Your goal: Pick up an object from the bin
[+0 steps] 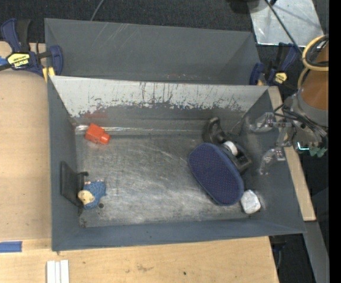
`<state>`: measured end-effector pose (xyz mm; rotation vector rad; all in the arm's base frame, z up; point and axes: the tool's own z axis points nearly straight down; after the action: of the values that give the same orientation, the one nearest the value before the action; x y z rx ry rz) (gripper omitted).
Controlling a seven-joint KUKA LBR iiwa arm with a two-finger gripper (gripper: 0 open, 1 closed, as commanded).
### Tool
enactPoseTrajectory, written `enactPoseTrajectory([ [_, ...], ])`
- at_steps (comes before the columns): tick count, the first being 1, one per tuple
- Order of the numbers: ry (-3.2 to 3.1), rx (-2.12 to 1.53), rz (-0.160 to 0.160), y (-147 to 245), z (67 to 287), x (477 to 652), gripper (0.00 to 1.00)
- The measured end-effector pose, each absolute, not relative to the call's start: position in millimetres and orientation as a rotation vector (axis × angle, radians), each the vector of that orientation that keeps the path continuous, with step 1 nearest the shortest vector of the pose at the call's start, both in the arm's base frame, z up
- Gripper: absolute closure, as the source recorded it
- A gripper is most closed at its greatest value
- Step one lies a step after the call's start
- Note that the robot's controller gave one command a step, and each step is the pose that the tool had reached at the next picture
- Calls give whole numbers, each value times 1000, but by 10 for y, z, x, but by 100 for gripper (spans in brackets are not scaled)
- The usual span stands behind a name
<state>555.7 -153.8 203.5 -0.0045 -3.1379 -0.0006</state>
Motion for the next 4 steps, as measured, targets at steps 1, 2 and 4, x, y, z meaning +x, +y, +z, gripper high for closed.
enactPoseTrajectory([
  [1,-3142,153,5,-1232,1091,5828,0],
  [2,-3139,154,3,-1228,1073,5824,100],
  [4,-3143,147,2,-1323,2704,5688,0],
])
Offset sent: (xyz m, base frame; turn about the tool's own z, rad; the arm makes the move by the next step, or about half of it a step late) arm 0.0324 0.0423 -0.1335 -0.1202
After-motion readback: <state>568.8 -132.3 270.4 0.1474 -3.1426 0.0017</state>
